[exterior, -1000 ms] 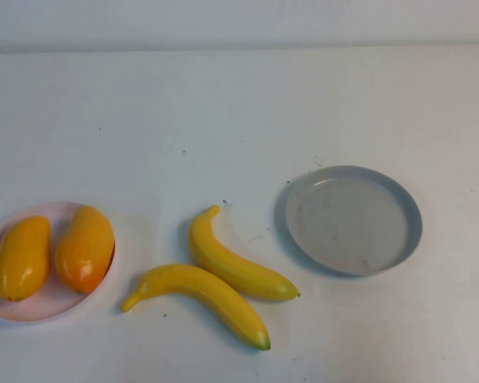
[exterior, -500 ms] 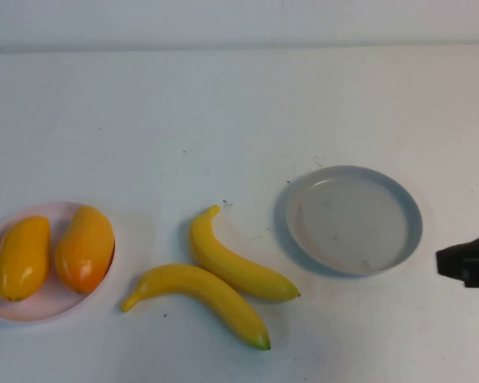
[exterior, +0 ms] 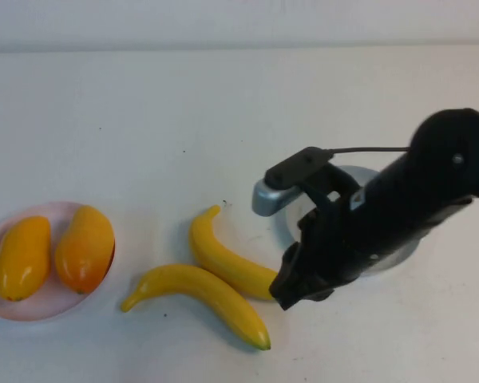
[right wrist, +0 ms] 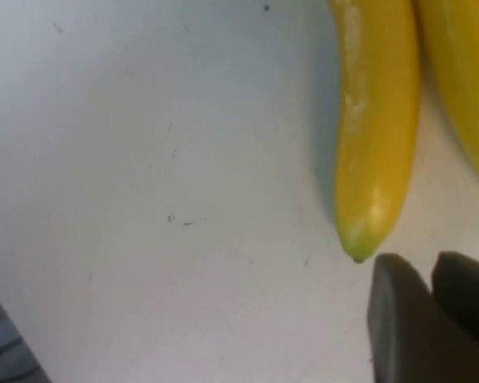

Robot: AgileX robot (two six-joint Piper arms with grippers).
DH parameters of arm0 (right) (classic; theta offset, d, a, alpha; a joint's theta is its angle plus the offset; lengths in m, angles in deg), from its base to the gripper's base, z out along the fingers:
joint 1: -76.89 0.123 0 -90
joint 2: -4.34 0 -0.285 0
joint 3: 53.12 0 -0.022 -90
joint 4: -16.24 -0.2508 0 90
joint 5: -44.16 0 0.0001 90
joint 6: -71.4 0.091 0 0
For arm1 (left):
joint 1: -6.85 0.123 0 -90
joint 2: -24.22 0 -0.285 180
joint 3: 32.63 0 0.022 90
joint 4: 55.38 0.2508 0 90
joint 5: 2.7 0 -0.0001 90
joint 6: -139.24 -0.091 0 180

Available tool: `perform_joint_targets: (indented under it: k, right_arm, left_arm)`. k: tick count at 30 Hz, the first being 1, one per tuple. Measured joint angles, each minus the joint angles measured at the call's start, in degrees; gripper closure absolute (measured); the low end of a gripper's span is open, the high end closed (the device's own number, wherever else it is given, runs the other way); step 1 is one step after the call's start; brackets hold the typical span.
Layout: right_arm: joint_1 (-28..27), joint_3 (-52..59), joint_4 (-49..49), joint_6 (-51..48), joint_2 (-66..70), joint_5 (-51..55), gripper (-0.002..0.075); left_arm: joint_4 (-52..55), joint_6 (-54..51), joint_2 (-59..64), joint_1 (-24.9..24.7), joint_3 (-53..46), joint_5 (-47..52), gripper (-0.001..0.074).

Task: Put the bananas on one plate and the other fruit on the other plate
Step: Put another type of fruit in the right plate

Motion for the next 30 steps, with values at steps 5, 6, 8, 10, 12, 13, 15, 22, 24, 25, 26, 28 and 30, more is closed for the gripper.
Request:
perform_joint_targets:
  k: [5, 6, 8, 10, 12, 13, 15, 22, 24, 25, 26, 28, 30]
  right_arm:
    - [1.2, -12.6, 1.7, 0.0, 11.4, 8.2, 0.0506]
    - [1.2, -15.3, 2.2, 0.0, 13.8, 9.7, 0.0469]
    - [1.2, -19.9, 4.0, 0.0, 17.5, 11.9, 0.0426]
    - [1.3, -24.2, 6.3, 0.0, 21.0, 13.8, 0.0404]
    - [1.6, -27.6, 8.6, 0.0, 23.5, 14.7, 0.0396]
    - [1.7, -28.9, 9.6, 0.0, 24.6, 15.0, 0.0393]
    - [2.2, -30.6, 11.2, 0.1, 26.4, 14.9, 0.0392]
    - [3.2, -33.2, 15.9, 0.1, 31.0, 13.9, 0.0389]
    - [3.3, -33.2, 16.6, 0.1, 31.8, 13.9, 0.0388]
    - [3.3, -33.2, 16.7, 0.1, 32.3, 13.9, 0.0388]
    - [3.3, -33.2, 16.8, 0.1, 32.4, 13.8, 0.0388]
    - [3.3, -33.2, 16.9, 0.1, 32.8, 13.8, 0.0388]
    - [3.3, -33.2, 16.9, 0.1, 33.2, 13.7, 0.0388]
  left_arm:
    - [0.0, 0.0, 0.0, 0.0, 0.0, 0.0, 0.0731]
    - [0.0, 0.0, 0.0, 0.0, 0.0, 0.0, 0.0731]
    - [0.0, 0.0, 0.0, 0.0, 0.0, 0.0, 0.0731]
    - [0.0, 0.0, 0.0, 0.0, 0.0, 0.0, 0.0731]
    - [0.0, 0.0, 0.0, 0.0, 0.0, 0.0, 0.0731]
    - [0.0, 0.0, 0.0, 0.0, 0.0, 0.0, 0.0731]
    - [0.0, 0.0, 0.0, 0.0, 0.0, 0.0, 0.0731]
    - [0.0, 0.0, 0.0, 0.0, 0.0, 0.0, 0.0731]
    - [0.0, 0.0, 0.0, 0.0, 0.0, 0.0, 0.0731]
    - [0.0, 0.0, 0.0, 0.0, 0.0, 0.0, 0.0731]
    - [0.0, 0.0, 0.0, 0.0, 0.0, 0.0, 0.0731]
    - [0.0, 0.0, 0.0, 0.0, 0.0, 0.0, 0.0731]
    - [0.0, 0.0, 0.0, 0.0, 0.0, 0.0, 0.0731]
